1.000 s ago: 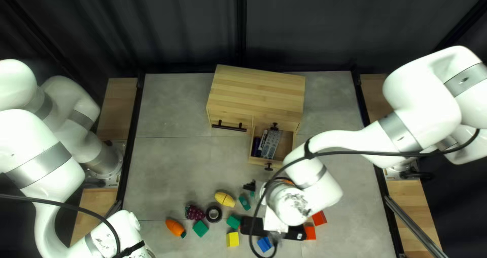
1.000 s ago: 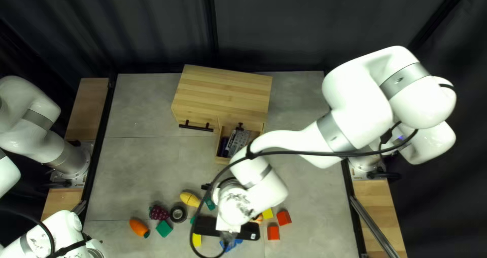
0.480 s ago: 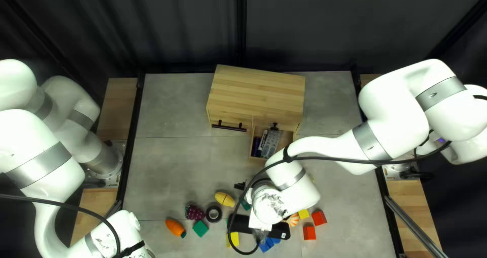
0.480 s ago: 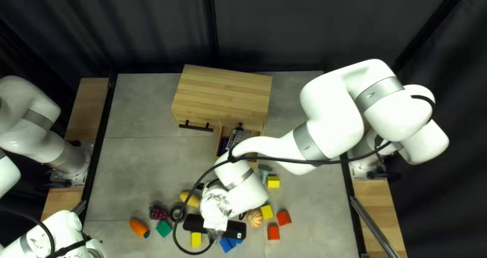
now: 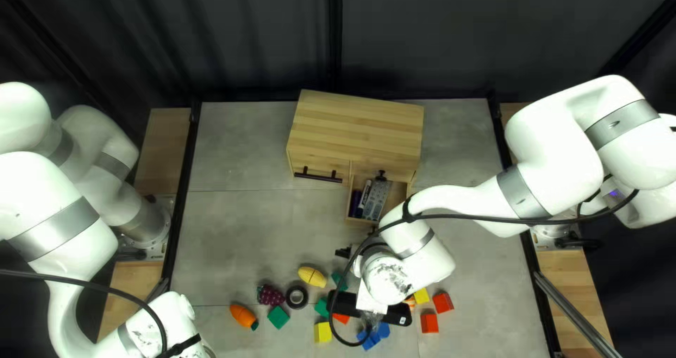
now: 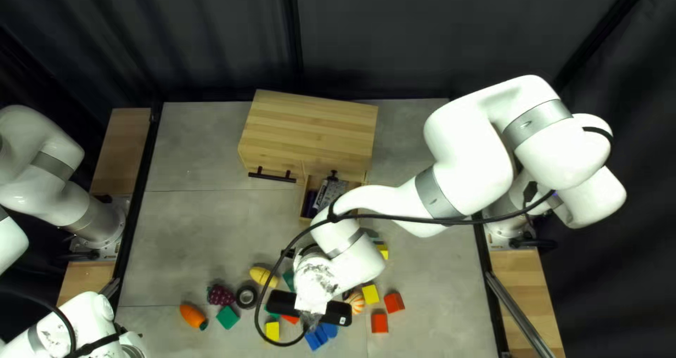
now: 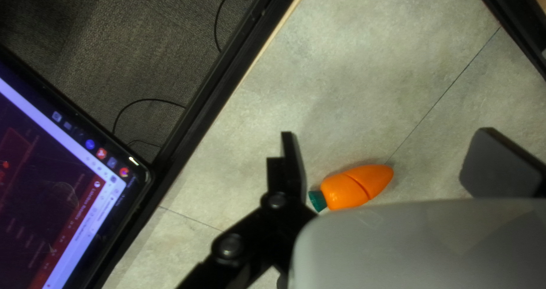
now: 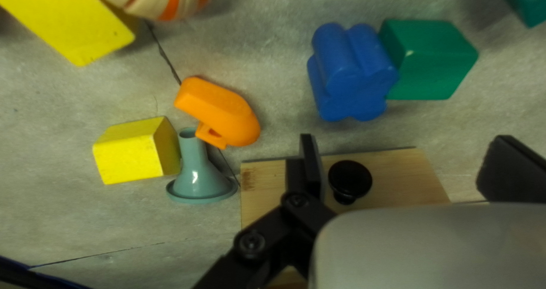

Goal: Open drawers and place objects into drawer and close

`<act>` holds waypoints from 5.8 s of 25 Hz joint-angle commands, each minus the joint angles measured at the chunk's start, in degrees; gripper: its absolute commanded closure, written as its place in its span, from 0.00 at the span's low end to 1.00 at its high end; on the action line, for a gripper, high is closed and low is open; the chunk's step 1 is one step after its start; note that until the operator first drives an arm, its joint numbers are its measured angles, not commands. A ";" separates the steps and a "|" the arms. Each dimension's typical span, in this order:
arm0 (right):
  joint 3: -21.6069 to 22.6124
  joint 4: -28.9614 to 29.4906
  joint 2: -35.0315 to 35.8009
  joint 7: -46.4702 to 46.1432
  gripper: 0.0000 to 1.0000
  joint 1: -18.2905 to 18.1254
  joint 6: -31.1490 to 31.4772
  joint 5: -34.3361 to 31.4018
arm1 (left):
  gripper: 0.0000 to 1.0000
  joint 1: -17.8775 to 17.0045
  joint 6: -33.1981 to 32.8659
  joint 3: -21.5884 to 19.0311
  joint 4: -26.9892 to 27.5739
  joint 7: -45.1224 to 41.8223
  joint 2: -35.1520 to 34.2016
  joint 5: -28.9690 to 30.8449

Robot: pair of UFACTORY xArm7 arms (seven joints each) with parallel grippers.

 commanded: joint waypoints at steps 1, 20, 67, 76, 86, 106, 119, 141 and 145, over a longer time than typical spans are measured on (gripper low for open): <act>-0.24 -0.72 0.15 0.19 0.00 -0.31 -1.14 -0.24 | 0.00 0.00 0.00 0.00 0.00 0.00 0.00 0.00; -0.84 1.35 2.56 1.31 0.00 0.56 1.07 -1.79 | 0.00 0.00 0.00 0.00 0.00 0.00 0.00 0.00; -1.78 4.31 6.74 1.03 0.00 -0.43 6.00 -0.44 | 0.00 0.00 0.00 0.00 0.00 0.00 0.00 0.00; -2.02 1.18 4.33 0.95 0.00 -0.39 4.81 -1.58 | 0.00 0.00 0.00 0.00 0.00 0.00 0.00 0.00; -2.19 0.95 4.48 0.58 0.00 -0.55 4.52 -1.99 | 0.00 0.00 0.00 0.00 0.00 0.00 0.00 0.00; -2.79 -0.44 2.86 1.20 0.00 -0.50 5.54 -2.56 | 0.00 0.00 0.00 0.00 0.00 0.00 0.00 0.00; -3.30 0.25 3.03 1.31 0.00 -1.08 6.48 -2.02 | 0.00 0.00 0.00 0.00 0.00 0.00 0.00 0.00; -3.28 -5.03 -1.22 1.94 0.00 -0.02 4.83 -4.51 | 0.00 0.00 0.00 0.00 0.00 0.00 0.00 0.00; -3.28 -5.61 -1.90 1.22 0.00 0.09 4.55 -5.39 | 0.00 0.00 0.00 0.00 0.00 0.00 0.00 0.00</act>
